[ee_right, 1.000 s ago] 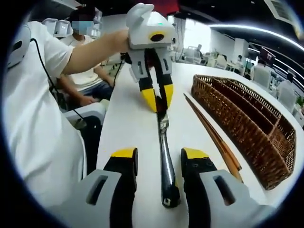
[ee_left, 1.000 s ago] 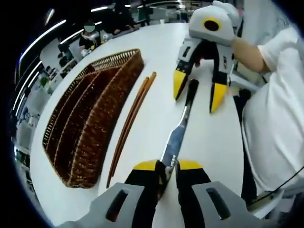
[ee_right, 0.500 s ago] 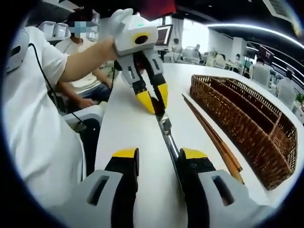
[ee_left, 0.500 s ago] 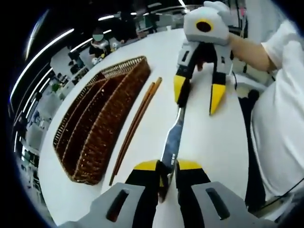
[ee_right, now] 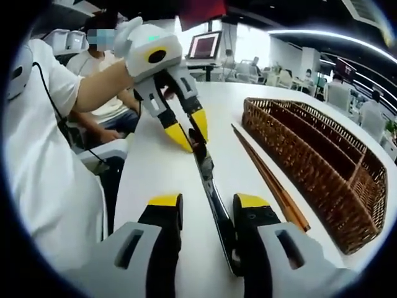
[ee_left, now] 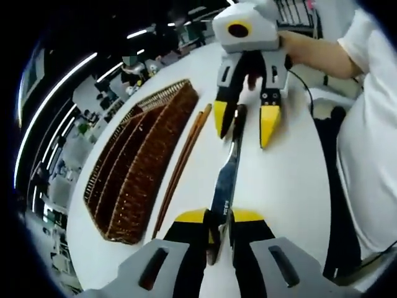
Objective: Arrange the knives, forks, and spoons in their matching storage slots by inserting each utensil handle-first until every utensil is classified and aligned in the correct compartment
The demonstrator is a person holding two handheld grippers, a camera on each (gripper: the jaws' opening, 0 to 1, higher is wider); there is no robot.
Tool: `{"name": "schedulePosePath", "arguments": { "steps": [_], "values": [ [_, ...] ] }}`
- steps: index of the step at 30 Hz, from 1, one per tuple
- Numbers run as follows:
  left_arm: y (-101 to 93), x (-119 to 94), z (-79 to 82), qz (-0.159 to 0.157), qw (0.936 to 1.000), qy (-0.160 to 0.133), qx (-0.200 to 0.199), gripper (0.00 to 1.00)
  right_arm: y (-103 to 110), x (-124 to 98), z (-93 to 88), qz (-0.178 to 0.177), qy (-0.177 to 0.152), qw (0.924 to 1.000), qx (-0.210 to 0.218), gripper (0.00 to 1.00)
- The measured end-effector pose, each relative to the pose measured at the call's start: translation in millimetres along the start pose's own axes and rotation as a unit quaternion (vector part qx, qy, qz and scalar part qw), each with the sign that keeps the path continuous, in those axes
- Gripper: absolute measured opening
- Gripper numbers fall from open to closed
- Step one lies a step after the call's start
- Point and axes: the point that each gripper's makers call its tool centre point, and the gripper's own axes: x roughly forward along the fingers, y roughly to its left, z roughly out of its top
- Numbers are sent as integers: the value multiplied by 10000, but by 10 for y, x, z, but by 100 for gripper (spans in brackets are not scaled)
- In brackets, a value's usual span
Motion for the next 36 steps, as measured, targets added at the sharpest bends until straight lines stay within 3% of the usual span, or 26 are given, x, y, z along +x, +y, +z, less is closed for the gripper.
{"name": "schedulePosePath", "arguments": {
  "steps": [8, 12, 13, 22, 36],
  "values": [
    [1, -8, 38, 526, 9978, -102, 391, 11, -75, 49, 43, 2, 26, 10000, 13, 33],
    [24, -24, 91, 1014, 9909, -274, 847, 11, -97, 74, 45, 171, 264, 9995, 54, 31],
    [24, -25, 102, 1062, 9890, -293, 991, 11, -105, 76, 46, 178, 289, 9994, 57, 31],
    [-4, -15, 94, 1200, 9865, -346, 1064, 11, -157, 88, 6, 279, 537, 9980, 155, 25],
    [85, -18, 130, 1857, 9643, -400, 1844, 11, -221, 15, -42, 374, 872, 9953, 196, 14]
  ]
}}
